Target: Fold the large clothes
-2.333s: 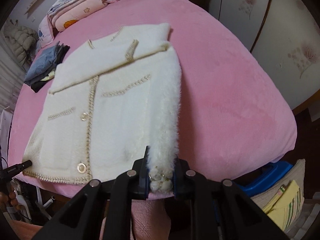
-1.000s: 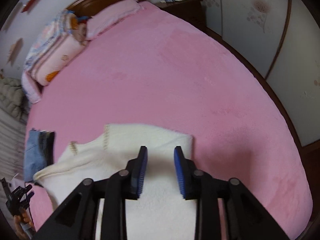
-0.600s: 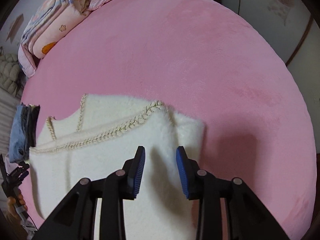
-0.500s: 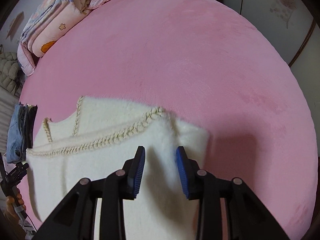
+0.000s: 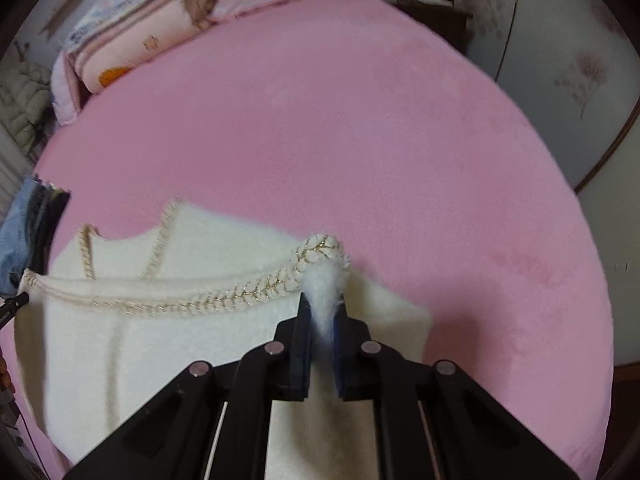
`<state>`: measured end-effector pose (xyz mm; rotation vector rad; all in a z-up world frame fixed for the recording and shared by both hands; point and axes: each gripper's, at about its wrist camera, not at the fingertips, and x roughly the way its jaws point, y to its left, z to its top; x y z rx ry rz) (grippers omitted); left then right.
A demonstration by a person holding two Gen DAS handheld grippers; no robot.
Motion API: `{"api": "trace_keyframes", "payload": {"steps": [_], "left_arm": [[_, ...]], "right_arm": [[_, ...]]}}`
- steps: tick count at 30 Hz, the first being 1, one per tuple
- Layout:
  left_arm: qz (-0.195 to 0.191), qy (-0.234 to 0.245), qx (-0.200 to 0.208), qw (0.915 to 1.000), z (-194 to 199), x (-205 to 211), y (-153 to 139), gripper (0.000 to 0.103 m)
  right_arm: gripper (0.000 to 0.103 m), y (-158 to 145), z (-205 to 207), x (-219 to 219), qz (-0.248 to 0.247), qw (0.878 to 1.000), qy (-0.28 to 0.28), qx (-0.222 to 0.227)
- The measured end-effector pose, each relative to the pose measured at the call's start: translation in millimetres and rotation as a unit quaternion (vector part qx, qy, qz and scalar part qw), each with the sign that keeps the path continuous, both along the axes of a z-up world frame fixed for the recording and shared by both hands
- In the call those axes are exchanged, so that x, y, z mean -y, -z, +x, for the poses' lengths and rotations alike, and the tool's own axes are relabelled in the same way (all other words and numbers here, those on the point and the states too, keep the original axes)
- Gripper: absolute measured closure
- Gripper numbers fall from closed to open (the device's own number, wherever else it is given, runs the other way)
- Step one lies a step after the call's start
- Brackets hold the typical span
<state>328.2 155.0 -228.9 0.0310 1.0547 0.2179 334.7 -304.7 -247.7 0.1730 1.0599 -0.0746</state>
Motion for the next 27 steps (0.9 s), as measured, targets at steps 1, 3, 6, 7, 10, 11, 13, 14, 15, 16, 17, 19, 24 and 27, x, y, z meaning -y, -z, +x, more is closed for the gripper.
{"api": "trace_keyframes", "payload": {"steps": [1,3,6,7,10,11,13,14,15,16,17,19,24,27], "left_arm": [[0.0,-0.005,0.007,1.0,0.6,-1.4,-3.2,0.097],[-0.005,-0.024,0.029,0.9993,6.7,-5.4,-9.6,0.097],[-0.007,-0.041,0.035,0.9985,30.3,-6.1,-1.1,0.097],[-0.005,-0.047,0.027,0.9985,36.7,-4.1,5.4,0.097],[0.018,-0.065,-0.028,0.9973,56.6,-1.3,46.5,0.092],[0.03,-0.065,-0.054,0.996,60.8,-0.5,60.8,0.088],[0.048,-0.074,-0.073,0.9935,64.0,0.5,70.4,0.071],[0.052,-0.078,-0.071,0.993,63.8,-0.1,67.7,0.065],[0.051,-0.08,-0.078,0.9925,63.8,-2.0,61.3,0.047],[0.049,-0.08,-0.084,0.9921,63.0,-2.5,56.9,0.031],[0.047,-0.076,-0.088,0.9921,60.8,-3.6,49.6,0.03],[0.046,-0.061,-0.066,0.9949,46.6,-1.1,26.2,0.03],[0.011,-0.014,0.003,0.9998,-27.8,33.6,-38.8,0.017],[-0.047,0.002,0.015,0.9988,-73.1,58.5,-47.8,0.014]], "right_arm": [[0.096,-6.3,-1.1,0.6,0.0,1.0,0.0,0.012],[0.096,-15.2,0.3,3.9,0.002,0.999,0.008,0.035],[0.096,-9.5,15.5,10.5,-0.001,0.999,0.026,0.042],[0.096,0.3,21.6,11.7,-0.008,0.999,0.031,0.035],[0.095,41.6,40.0,8.4,-0.023,0.999,0.039,-0.021],[0.092,53.9,43.8,7.8,-0.026,0.998,0.043,-0.04],[0.086,61.1,44.3,9.1,-0.016,0.996,0.064,-0.055],[0.085,56.4,42.2,10.0,-0.008,0.996,0.073,-0.049],[0.083,49.0,38.9,10.5,-0.004,0.996,0.077,-0.043],[0.083,40.8,33.9,10.2,-0.01,0.996,0.075,-0.036],[0.082,31.8,28.5,7.5,-0.024,0.997,0.074,-0.029],[0.082,8.7,10.7,-4.4,-0.06,0.996,0.07,-0.003],[0.078,-35.6,-59.1,-64.9,-0.004,0.998,-0.017,0.058],[0.078,-36.9,-88.7,-121.0,0.035,0.994,-0.084,0.052]]}}
